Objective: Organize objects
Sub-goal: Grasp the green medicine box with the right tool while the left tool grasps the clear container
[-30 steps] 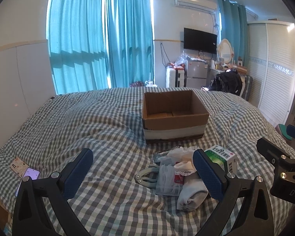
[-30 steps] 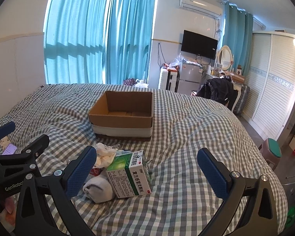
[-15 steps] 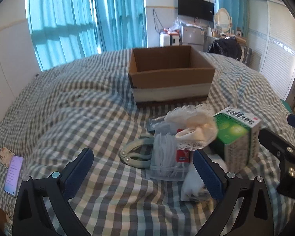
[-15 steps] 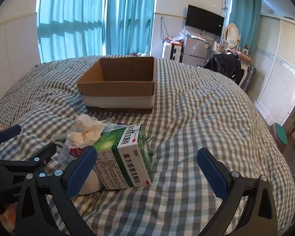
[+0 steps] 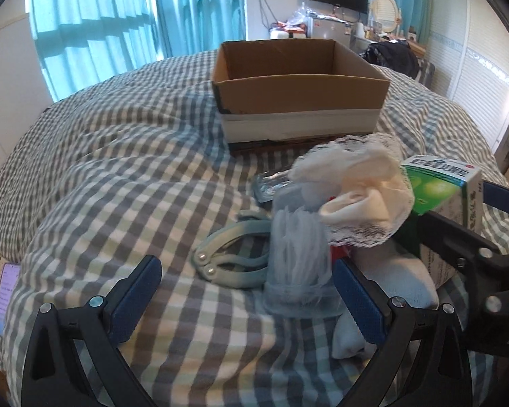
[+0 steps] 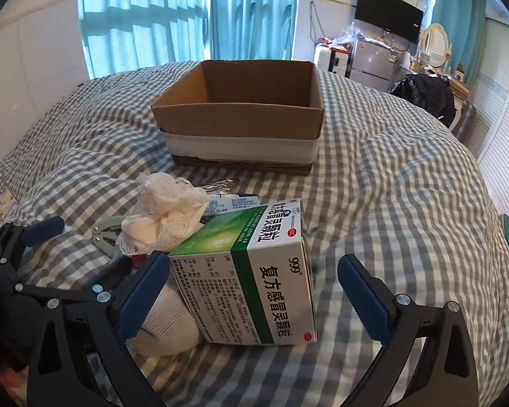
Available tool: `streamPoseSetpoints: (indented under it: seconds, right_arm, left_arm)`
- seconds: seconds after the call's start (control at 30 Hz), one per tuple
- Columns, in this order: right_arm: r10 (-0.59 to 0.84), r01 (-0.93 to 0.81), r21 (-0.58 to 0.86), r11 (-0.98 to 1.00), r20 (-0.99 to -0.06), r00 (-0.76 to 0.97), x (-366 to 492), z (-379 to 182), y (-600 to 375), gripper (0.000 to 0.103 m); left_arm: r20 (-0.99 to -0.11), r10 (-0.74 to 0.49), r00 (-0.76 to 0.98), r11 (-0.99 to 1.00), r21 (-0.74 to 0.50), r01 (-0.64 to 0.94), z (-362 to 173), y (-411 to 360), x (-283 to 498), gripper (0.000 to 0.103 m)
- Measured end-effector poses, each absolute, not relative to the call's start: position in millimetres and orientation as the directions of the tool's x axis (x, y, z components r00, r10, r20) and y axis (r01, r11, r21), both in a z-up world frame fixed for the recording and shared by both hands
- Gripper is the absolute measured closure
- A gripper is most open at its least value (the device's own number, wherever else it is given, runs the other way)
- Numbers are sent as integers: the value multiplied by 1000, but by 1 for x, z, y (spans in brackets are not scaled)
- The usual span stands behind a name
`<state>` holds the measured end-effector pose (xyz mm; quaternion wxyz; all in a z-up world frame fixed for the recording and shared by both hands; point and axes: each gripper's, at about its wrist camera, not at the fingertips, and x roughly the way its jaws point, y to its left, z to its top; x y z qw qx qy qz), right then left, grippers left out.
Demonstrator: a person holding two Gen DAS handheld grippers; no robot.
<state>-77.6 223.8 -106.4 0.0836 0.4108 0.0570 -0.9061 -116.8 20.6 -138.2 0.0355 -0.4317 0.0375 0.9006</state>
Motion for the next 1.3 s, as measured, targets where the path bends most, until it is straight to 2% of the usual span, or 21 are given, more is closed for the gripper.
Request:
streamPoseSetpoints:
  seconds: [0.5,0.6,0.67,0.7,0.73,0.77,0.9,1.3]
  right_arm:
    - [-142,197,22,-980,-771,-621,-80,-107,235,5]
    - [-149,199,32,-979,-780,-608,-85,-111,231,5]
    - [-135,195,18,-981,-785,-604,-88,-115,229,6]
    - [-130,192,16,-981,-790,-599,-90,-117,229,11]
    - [-120,186,8,-983,-793,-597,-91,-118,229,16]
    - [-110,179,0,-984,-790,-604,-90,-117,231,17]
    - [-136,163,42,-986,-770,-624,-82,-110,240,17]
    - [-98,150,-9,-989,-720,-687,-47,-77,243,18]
  left_arm:
    - [-844,136,-520,-986,-65,-153,-161,38,-150,0]
    - [-844,170,-508,-979,-87,-184,-163,40,-147,12]
    - [-843,231,-486,-966,-139,-218,-164,40,-145,34]
    - [-841,251,-480,-961,-156,-228,-163,41,-144,40]
    - [-840,253,-481,-960,-157,-231,-164,43,-143,40]
    - [-839,250,-484,-961,-154,-230,-163,42,-141,40]
    - [-835,240,-495,-966,-154,-209,-157,37,-133,40]
    - [-810,136,-571,-989,-77,-126,-116,16,-108,40]
